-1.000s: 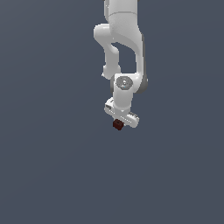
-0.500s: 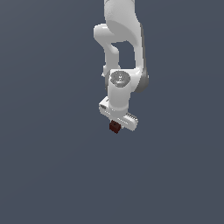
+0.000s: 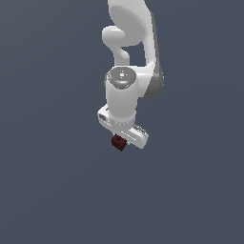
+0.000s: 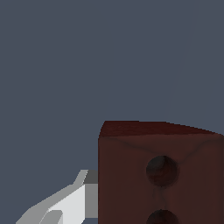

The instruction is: Pick up the object and move it to a goal position.

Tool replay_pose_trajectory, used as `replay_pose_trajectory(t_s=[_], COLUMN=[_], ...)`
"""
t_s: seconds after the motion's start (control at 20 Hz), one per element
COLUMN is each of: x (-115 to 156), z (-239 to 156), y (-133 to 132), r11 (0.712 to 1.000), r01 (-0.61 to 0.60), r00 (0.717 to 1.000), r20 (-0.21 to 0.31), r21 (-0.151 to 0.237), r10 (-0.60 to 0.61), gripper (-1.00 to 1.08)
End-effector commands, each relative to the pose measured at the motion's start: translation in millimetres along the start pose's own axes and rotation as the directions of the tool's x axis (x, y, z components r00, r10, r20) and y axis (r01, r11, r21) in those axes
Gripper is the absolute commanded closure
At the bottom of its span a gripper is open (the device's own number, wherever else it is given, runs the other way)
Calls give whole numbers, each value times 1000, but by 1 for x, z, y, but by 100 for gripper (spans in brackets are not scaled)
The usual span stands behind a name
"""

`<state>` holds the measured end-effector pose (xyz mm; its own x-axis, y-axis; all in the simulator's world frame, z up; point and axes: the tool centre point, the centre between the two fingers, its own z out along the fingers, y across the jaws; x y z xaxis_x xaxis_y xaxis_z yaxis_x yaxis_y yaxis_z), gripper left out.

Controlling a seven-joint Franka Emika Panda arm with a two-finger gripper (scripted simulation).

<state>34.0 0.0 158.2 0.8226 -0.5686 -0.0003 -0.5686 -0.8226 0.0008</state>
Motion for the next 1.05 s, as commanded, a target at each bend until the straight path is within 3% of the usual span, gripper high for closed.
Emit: replay_pose_trajectory(t_s=[0.0, 0.45, 1.0], x=[15, 49, 62], z=[-15, -48, -59], y=[-3, -11, -14], r11=[1000, 1000, 1000], r01=[0, 1, 1], r00=[1000, 1000, 1000], r20=[-1, -1, -1], r21=[1, 0, 0], r10=[0, -1, -1], gripper=[108, 108, 108])
